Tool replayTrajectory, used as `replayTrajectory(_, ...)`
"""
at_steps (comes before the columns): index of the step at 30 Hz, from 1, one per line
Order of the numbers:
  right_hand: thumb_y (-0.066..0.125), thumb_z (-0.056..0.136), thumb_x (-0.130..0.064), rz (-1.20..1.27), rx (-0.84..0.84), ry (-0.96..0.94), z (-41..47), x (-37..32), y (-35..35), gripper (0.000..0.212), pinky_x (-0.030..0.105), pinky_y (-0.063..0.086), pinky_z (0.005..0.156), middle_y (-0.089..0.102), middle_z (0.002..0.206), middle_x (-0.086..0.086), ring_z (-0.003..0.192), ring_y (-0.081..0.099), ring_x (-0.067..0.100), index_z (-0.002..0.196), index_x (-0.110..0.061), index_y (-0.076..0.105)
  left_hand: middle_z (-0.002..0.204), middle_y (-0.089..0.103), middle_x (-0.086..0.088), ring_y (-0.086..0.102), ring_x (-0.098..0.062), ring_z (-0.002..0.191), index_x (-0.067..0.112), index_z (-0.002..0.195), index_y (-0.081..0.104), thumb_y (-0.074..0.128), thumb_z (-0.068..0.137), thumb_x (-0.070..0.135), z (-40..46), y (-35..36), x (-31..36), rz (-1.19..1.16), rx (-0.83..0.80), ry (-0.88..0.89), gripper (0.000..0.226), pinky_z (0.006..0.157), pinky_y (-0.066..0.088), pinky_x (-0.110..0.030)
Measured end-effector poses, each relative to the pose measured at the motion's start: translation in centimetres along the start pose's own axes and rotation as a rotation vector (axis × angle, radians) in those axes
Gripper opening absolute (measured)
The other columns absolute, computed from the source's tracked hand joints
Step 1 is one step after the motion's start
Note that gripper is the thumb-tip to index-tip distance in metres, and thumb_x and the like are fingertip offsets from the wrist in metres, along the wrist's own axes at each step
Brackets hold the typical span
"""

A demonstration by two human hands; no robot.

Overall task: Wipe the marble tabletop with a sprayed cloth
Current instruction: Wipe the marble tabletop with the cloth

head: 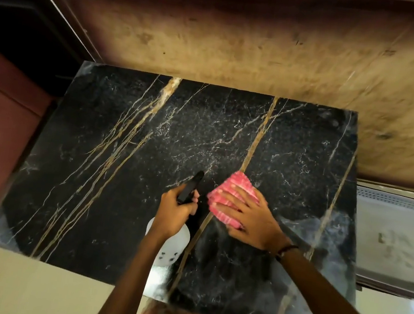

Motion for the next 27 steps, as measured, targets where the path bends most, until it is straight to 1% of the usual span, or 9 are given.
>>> replayTrajectory(5, 0.034, 0.086, -0.061, 0.005, -0.046, 0.306, -1.8, 5.8, -2.3, 0.065, 0.069, 0.021, 0.108, 0.027, 0.156, 0.000, 0.145, 0.020, 0.028, 0.146, -0.037, 0.026, 0.072, 0.057, -0.006, 0.044, -0.005, 0.046, 0.013, 0.077, 0.062, 0.052, 0.068, -0.015, -1.1, -0.7, -0.6, -0.010, 0.026, -0.005, 0.031, 0.043, 0.035, -0.018)
replayTrajectory(8, 0.035, 0.088, -0.061, 0.010, -0.022, 0.406, 3.0, 5.5, -2.7, 0.065, 0.071, 0.016, 0.107, 0.029, 0.156, 0.003, 0.145, 0.019, 0.030, 0.145, -0.031, 0.034, 0.072, 0.056, -0.008, 0.045, -0.003, 0.045, 0.009, 0.079, 0.063, 0.052, 0.069, -0.016, -2.1, -0.9, -1.0, -0.021, 0.056, -0.002, 0.029, 0.042, 0.035, -0.016)
replayTrajectory(10, 0.043, 0.091, -0.056, 0.019, -0.032, 0.357, 6.0, 3.3, -2.0, 0.062, 0.071, 0.010, 0.109, 0.021, 0.159, 0.000, 0.147, 0.013, 0.029, 0.147, -0.034, 0.030, 0.072, 0.056, -0.008, 0.045, -0.004, 0.045, 0.005, 0.082, 0.063, 0.051, 0.069, -0.016, -2.9, -1.0, -1.3, -0.025, 0.079, 0.005, 0.027, 0.041, 0.035, -0.015)
replayTrajectory(13, 0.045, 0.090, -0.052, 0.013, -0.054, 0.161, 7.5, -2.0, -0.2, 0.063, 0.071, 0.008, 0.110, 0.019, 0.159, 0.000, 0.147, 0.011, 0.029, 0.148, -0.036, 0.026, 0.065, 0.054, -0.006, 0.043, -0.006, 0.044, 0.005, 0.079, 0.062, 0.052, 0.068, -0.015, -3.8, -1.3, -1.8, -0.014, 0.102, 0.003, 0.024, 0.042, 0.035, -0.017)
replayTrajectory(16, 0.047, 0.087, -0.052, 0.008, -0.039, -0.026, 4.2, -6.1, 1.1, 0.062, 0.066, 0.007, 0.113, 0.029, 0.156, 0.001, 0.145, 0.019, 0.030, 0.146, -0.034, 0.034, 0.056, 0.047, -0.008, 0.036, -0.012, 0.043, 0.002, 0.072, 0.056, 0.056, 0.065, -0.006, -4.5, -1.6, -2.2, 0.016, 0.123, -0.006, 0.011, 0.043, 0.031, -0.025)
replayTrajectory(19, 0.044, 0.086, -0.056, 0.003, -0.017, -0.079, -1.4, -5.3, 1.4, 0.061, 0.060, 0.008, 0.115, 0.031, 0.155, -0.004, 0.144, 0.023, 0.026, 0.144, -0.038, 0.035, 0.061, 0.051, -0.010, 0.040, -0.011, 0.044, 0.002, 0.076, 0.059, 0.055, 0.066, -0.007, -5.5, -1.4, -2.5, 0.010, 0.104, -0.002, 0.014, 0.042, 0.033, -0.020)
replayTrajectory(23, 0.042, 0.086, -0.059, 0.030, -0.009, 0.122, -5.4, 0.5, -0.2, 0.067, 0.070, 0.019, 0.109, 0.020, 0.156, -0.005, 0.144, 0.016, 0.023, 0.147, -0.042, 0.020, 0.068, 0.057, -0.005, 0.048, -0.001, 0.043, 0.009, 0.079, 0.063, 0.053, 0.072, -0.018, -6.3, -1.0, -3.1, -0.032, 0.089, -0.025, 0.029, 0.042, 0.037, -0.011)
replayTrajectory(25, 0.037, 0.086, -0.060, 0.030, -0.021, 0.271, -4.4, 2.5, -1.4, 0.065, 0.072, 0.023, 0.105, 0.024, 0.156, -0.002, 0.144, 0.018, 0.026, 0.146, -0.038, 0.026, 0.071, 0.058, -0.006, 0.049, -0.002, 0.045, 0.007, 0.081, 0.063, 0.053, 0.073, -0.017, -6.7, -0.7, -3.2, -0.035, 0.083, -0.028, 0.028, 0.044, 0.038, -0.010)
replayTrajectory(27, 0.033, 0.086, -0.060, 0.028, -0.010, 0.379, -2.0, 2.9, -1.9, 0.065, 0.072, 0.018, 0.106, 0.028, 0.156, 0.001, 0.145, 0.019, 0.029, 0.145, -0.033, 0.033, 0.073, 0.059, -0.005, 0.050, -0.005, 0.051, 0.006, 0.083, 0.064, 0.054, 0.073, -0.015, -6.9, -0.3, -3.4, -0.008, 0.073, -0.019, 0.026, 0.047, 0.038, -0.011)
Point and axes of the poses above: each hand's wrist, its own z-axis towards the middle knuckle, its own y-axis out of the palm, x = y × z, the point moved 1 cm from there along z, towards the middle knuckle
